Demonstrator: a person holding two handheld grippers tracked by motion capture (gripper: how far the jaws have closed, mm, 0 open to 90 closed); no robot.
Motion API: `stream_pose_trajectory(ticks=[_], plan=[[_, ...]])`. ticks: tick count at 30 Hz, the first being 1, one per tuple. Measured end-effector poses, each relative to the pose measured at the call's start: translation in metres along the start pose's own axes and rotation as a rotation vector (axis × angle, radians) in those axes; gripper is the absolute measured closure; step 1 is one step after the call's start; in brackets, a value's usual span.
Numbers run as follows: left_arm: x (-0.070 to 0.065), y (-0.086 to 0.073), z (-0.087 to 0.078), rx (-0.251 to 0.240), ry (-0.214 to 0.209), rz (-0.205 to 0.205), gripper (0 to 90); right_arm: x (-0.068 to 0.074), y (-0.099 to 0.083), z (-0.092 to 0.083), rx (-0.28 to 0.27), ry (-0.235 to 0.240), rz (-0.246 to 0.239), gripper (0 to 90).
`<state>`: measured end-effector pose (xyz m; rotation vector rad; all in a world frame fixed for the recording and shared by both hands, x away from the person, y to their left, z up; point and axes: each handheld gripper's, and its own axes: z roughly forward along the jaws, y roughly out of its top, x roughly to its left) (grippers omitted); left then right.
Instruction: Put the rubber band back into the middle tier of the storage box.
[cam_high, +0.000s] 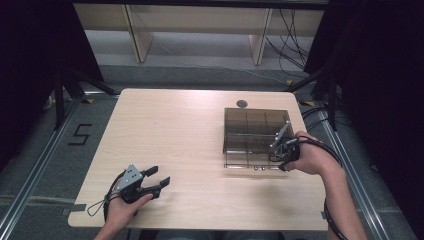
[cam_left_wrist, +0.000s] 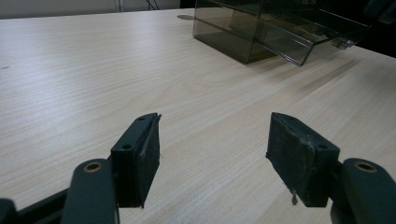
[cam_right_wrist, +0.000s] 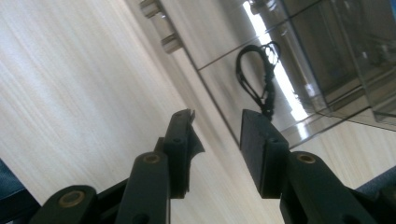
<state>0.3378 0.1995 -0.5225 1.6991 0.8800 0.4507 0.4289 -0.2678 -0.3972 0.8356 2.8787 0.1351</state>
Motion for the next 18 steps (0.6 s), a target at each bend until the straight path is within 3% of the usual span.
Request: stream_pose_trajectory(ticks=[3, 9, 10, 18], plan=[[0.0, 0.0, 0.0, -0.003, -0.003, -0.001, 34.2, 0.005, 0.0, 0.0, -0.006, 0.002, -0.021, 64.3], [0.0, 0.0, 0.001, -0.007, -0.007, -0.001, 34.2, 0.017, 0.001, -0.002, -0.002, -0.007, -0.009, 63.9], [0.0, 0.0, 0.001, -0.009, -0.007, -0.001, 34.1, 0.02, 0.002, -0.002, 0.0, 0.003, -0.031, 63.6], [0.0, 0.0, 0.0, 0.001, 0.0, 0.001, 34.1, 0.032, 0.001, -0.001, -0.023, -0.001, -0.051, 62.9]])
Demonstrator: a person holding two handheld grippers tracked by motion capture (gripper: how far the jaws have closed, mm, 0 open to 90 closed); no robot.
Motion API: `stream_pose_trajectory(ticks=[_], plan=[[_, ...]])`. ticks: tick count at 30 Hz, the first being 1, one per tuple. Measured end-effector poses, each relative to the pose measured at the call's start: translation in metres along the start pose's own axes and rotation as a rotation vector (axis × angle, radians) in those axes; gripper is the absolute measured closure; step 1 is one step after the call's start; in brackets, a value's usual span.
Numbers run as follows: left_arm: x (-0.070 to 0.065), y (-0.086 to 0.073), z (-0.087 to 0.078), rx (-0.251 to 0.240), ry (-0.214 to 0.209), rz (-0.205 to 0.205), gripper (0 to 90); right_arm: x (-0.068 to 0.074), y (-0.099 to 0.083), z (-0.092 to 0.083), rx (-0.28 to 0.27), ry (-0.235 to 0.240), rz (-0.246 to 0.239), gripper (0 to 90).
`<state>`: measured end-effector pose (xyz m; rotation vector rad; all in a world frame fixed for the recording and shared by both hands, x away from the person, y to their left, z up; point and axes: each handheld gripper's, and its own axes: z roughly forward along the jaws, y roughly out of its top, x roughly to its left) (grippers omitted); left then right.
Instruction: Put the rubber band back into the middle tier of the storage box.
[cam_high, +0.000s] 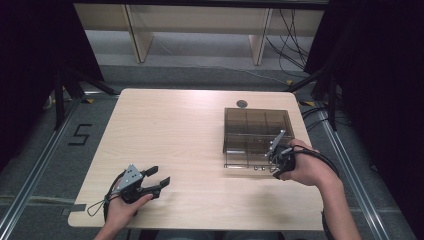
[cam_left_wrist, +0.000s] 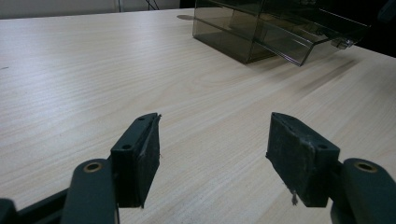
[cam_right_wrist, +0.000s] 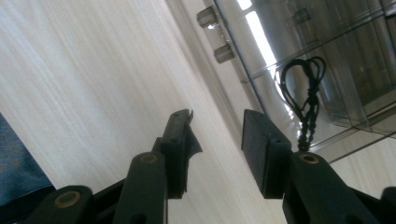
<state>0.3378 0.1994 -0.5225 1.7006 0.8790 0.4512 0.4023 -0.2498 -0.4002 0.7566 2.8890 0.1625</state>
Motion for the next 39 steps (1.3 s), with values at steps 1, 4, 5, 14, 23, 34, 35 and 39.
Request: stream_pose_trajectory(ticks=[1, 4, 5, 14, 23, 34, 35, 39], plan=[[0.0, 0.0, 0.0, 0.0, 0.0, 0.0, 34.1, 0.001, 0.0, 0.001, -0.002, 0.004, -0.017, 62.8], [-0.001, 0.0, 0.0, 0.0, 0.001, -0.014, 34.1, 0.006, 0.0, 0.003, 0.019, 0.011, -0.014, 62.4], [-0.001, 0.0, 0.0, 0.0, 0.001, -0.014, 34.1, 0.007, -0.001, 0.003, 0.021, 0.02, -0.022, 62.4], [-0.001, 0.0, 0.0, 0.0, 0.001, -0.014, 34.1, 0.021, -0.004, 0.009, 0.002, 0.022, -0.033, 61.9], [0.0, 0.0, 0.0, 0.001, -0.002, 0.004, 34.1, 0.034, -0.01, 0.02, 0.012, 0.034, -0.013, 60.8], [0.0, 0.0, 0.0, 0.002, -0.002, 0.005, 34.1, 0.047, -0.016, 0.028, 0.021, 0.044, -0.011, 60.1], [0.0, 0.0, 0.0, 0.002, -0.002, 0.004, 34.1, 0.047, -0.016, 0.028, 0.021, 0.044, -0.011, 60.1], [0.0, 0.0, 0.0, 0.001, -0.002, 0.004, 34.1, 0.053, -0.02, 0.034, 0.008, 0.049, -0.007, 59.7]])
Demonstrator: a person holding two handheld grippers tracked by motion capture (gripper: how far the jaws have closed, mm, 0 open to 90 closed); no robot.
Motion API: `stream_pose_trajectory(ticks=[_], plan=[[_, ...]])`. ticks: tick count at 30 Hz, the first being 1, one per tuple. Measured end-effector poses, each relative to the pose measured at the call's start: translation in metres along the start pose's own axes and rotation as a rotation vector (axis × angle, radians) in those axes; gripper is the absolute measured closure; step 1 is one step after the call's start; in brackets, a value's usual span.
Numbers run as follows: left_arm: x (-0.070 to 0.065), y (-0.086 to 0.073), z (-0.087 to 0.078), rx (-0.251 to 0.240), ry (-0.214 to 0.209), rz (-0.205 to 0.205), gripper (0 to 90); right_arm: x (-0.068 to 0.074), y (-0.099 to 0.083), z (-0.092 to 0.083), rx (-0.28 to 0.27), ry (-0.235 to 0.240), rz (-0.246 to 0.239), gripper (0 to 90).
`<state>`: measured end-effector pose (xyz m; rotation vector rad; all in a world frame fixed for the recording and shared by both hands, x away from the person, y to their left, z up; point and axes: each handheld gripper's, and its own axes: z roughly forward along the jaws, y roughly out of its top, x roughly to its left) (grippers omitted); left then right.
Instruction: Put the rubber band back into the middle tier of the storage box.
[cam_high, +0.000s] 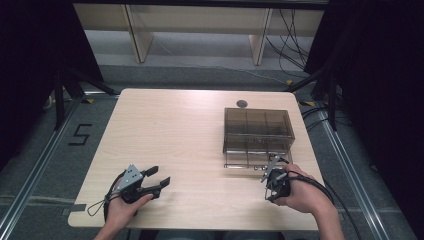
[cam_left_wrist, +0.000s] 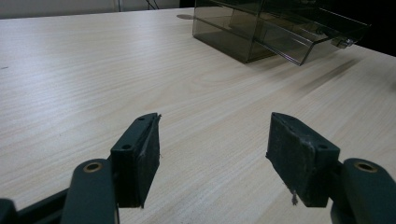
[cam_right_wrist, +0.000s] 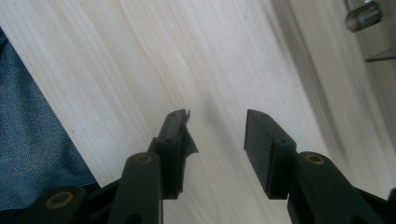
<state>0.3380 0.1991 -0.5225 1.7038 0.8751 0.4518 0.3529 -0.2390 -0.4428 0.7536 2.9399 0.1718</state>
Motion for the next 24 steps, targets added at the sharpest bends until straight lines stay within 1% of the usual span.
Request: stream_pose_trajectory(ticks=[3, 4, 6, 7, 8, 10, 11, 12, 13, 14, 15, 16, 18, 20, 21, 22, 23, 24], plan=[[0.0, 0.0, 0.0, 0.001, 0.0, 0.003, 34.1, 0.001, -0.001, 0.002, 0.001, 0.004, -0.006, 59.5], [0.0, 0.0, 0.0, 0.002, 0.0, 0.002, 34.1, 0.001, 0.0, 0.003, 0.01, 0.013, -0.022, 59.4], [0.0, 0.0, 0.0, 0.002, 0.0, 0.002, 34.1, 0.004, -0.001, 0.005, 0.012, 0.01, -0.023, 59.0], [0.0, 0.0, 0.0, 0.002, 0.0, 0.001, 34.1, 0.007, -0.001, 0.004, 0.008, -0.002, 0.0, 59.0], [0.0, 0.0, 0.0, 0.002, 0.0, 0.002, 34.1, 0.008, -0.002, 0.005, -0.001, -0.001, 0.003, 59.0], [0.0, 0.0, 0.0, 0.002, 0.0, 0.001, 34.1, 0.008, -0.002, 0.006, -0.002, 0.002, -0.021, 58.8], [0.0, 0.0, 0.0, 0.002, 0.0, 0.002, 34.1, 0.008, -0.002, 0.007, 0.011, 0.014, -0.031, 58.8], [0.0, 0.0, 0.0, 0.001, 0.0, 0.0, 34.1, 0.009, -0.002, 0.008, 0.009, 0.01, -0.026, 58.7], [0.0, 0.0, 0.0, 0.001, 0.0, 0.0, 34.1, 0.009, -0.002, 0.009, 0.011, 0.009, -0.03, 58.6], [0.0, 0.0, 0.0, 0.0, 0.0, 0.0, 34.1, 0.009, -0.003, 0.011, 0.0, 0.012, -0.04, 58.5], [0.0, 0.0, 0.0, 0.001, 0.0, 0.0, 34.1, 0.013, -0.003, 0.01, 0.012, 0.009, -0.003, 58.5], [0.0, 0.0, 0.0, 0.002, 0.001, 0.0, 34.1, 0.014, -0.003, 0.01, 0.019, 0.009, 0.006, 58.4], [0.0, 0.0, 0.0, 0.002, 0.001, 0.0, 34.1, 0.017, -0.004, 0.012, 0.015, -0.001, 0.007, 58.2], [0.0, 0.0, 0.0, 0.002, 0.001, 0.0, 34.1, 0.017, -0.004, 0.014, -0.006, -0.001, -0.018, 58.0], [0.0, 0.0, 0.0, 0.002, 0.001, -0.001, 34.1, 0.019, -0.005, 0.013, -0.005, 0.003, -0.005, 58.0], [0.0, 0.0, 0.0, 0.002, 0.001, -0.001, 34.1, 0.019, -0.005, 0.014, -0.001, 0.011, -0.011, 58.0], [0.0, 0.0, 0.0, 0.002, 0.001, -0.001, 34.1, 0.018, -0.005, 0.015, -0.008, 0.014, -0.033, 57.9], [0.0, 0.0, 0.0, 0.001, 0.001, -0.001, 34.1, 0.021, -0.006, 0.014, -0.004, 0.014, -0.001, 57.9]])
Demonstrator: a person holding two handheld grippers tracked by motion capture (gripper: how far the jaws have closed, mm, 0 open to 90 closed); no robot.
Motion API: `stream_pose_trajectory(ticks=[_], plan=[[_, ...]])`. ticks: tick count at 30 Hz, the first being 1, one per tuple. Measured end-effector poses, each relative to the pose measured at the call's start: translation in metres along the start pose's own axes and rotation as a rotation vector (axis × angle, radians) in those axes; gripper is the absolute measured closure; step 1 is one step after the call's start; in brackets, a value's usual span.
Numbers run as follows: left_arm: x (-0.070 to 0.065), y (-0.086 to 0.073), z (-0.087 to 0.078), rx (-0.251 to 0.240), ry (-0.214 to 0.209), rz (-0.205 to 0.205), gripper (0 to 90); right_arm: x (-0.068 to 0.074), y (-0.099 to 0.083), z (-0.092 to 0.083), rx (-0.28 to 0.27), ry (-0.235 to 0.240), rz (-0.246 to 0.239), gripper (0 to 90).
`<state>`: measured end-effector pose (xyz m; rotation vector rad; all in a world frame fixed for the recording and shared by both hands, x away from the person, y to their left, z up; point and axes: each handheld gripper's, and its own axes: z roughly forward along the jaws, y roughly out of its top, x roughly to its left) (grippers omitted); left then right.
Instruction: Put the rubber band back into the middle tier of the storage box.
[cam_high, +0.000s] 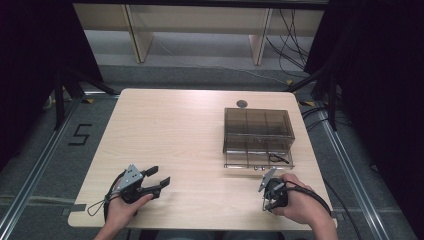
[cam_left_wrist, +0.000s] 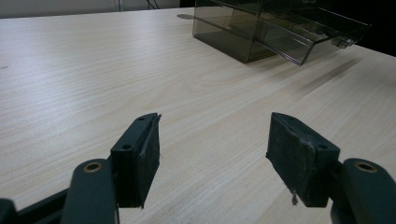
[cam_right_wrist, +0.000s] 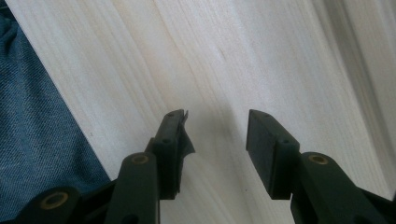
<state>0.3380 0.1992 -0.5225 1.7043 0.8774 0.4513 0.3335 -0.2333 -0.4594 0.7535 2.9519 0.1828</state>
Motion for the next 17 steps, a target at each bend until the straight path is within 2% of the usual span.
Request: stream_pose_trajectory(ticks=[1, 2, 3, 4, 5, 6, 8, 9, 10, 11, 12, 13, 14, 17], plan=[[0.0001, 0.0, 0.0, 0.0, 0.0, 0.0, 34.1, -0.0003, -0.0005, 0.0004, -0.007, -0.006, 0.0, 57.9], [0.0, -0.0001, 0.0001, 0.0, -0.002, -0.003, 34.1, -0.0012, -0.0005, 0.001, -0.016, -0.004, -0.024, 57.9], [-0.0008, -0.0004, 0.0002, 0.0, 0.002, -0.019, 34.1, -0.0013, -0.0005, 0.0013, -0.025, -0.005, -0.031, 57.8], [-0.0007, -0.0003, 0.0001, 0.0, 0.001, -0.018, 34.1, -0.0002, -0.0014, 0.0015, -0.042, -0.02, -0.016, 57.7], [-0.0007, -0.0003, 0.0, 0.0, 0.001, -0.018, 34.0, -0.0003, -0.0013, 0.0004, -0.025, -0.003, -0.006, 57.5], [-0.0006, -0.0003, 0.0, -0.001, 0.0, -0.018, 34.0, 0.0, -0.0022, 0.0005, -0.048, -0.023, 0.001, 57.3], [-0.0005, -0.0003, 0.0001, 0.001, -0.001, -0.018, 34.0, -0.0014, -0.0028, -0.0002, -0.055, -0.023, -0.005, 56.8], [-0.0005, -0.0002, 0.0, 0.003, -0.002, -0.018, 33.9, -0.0016, -0.0034, -0.0005, -0.043, -0.008, 0.009, 56.6], [-0.0003, -0.0002, 0.0001, 0.002, -0.003, -0.017, 33.9, -0.001, -0.0043, 0.0009, -0.064, -0.024, 0.008, 56.4], [-0.0003, -0.0003, 0.0001, 0.001, -0.003, -0.02, 33.9, -0.002, -0.0048, 0.0014, -0.072, -0.018, -0.004, 56.2], [-0.0001, -0.0002, 0.0, 0.002, -0.003, -0.02, 33.9, -0.001, -0.0056, 0.0015, -0.066, -0.019, 0.015, 56.0], [0.0005, 0.0, 0.0, 0.002, -0.003, -0.012, 33.9, -0.0009, -0.0063, 0.0024, -0.073, -0.02, 0.015, 55.7], [0.0009, 0.0001, -0.0001, 0.002, -0.005, -0.005, 33.8, -0.0017, -0.0066, 0.0035, -0.078, -0.019, 0.001, 55.5], [-0.0002, -0.0002, -0.0001, 0.002, -0.005, -0.019, 33.8, -0.0015, -0.0072, 0.0052, -0.091, -0.021, 0.001, 54.9]])
